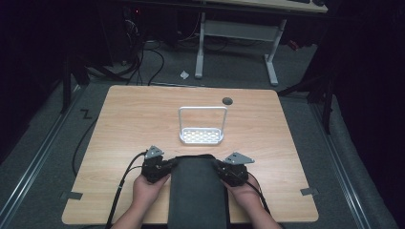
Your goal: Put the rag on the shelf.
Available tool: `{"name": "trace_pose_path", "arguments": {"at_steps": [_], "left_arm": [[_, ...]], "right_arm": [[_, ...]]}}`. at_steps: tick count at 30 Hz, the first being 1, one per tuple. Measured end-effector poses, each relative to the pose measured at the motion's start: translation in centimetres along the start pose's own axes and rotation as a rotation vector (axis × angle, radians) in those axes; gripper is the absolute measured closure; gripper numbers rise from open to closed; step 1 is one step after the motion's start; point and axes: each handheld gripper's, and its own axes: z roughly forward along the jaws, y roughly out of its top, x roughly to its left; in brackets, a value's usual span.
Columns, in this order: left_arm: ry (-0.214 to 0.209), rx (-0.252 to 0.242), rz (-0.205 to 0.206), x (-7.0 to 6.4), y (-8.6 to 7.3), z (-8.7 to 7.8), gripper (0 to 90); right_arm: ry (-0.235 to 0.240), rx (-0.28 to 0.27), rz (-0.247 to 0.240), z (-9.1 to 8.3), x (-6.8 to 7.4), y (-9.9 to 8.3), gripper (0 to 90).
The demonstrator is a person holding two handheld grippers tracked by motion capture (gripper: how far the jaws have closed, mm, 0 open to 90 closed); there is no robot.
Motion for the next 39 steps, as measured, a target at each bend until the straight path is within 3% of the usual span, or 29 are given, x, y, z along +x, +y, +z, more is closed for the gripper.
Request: {"name": "trace_pose_path", "arguments": {"at_steps": [7, 13, 15, 25, 39], "left_arm": [[0.016, -0.096, 0.032, -0.8, 1.2, -1.8, 84.2], [0.009, -0.137, 0.045, -1.9, 2.7, -2.7, 84.6], [0.021, -0.146, 0.070, -2.3, 3.3, -2.8, 84.7], [0.022, -0.230, 0.111, -3.3, 6.2, -3.9, 84.7], [0.031, -0.325, 0.144, -3.8, 9.5, -5.5, 84.9]], "right_arm": [[0.002, -0.073, -0.008, -1.1, 0.2, 1.1, 79.4], [0.009, -0.135, 0.013, -2.6, -0.2, 2.2, 79.5], [-0.002, -0.147, 0.002, -2.9, -0.2, 2.5, 79.5], [-0.051, -0.249, -0.030, -4.7, -0.6, 4.8, 79.5], [-0.099, -0.334, -0.058, -6.3, -0.8, 8.0, 79.3]]}}
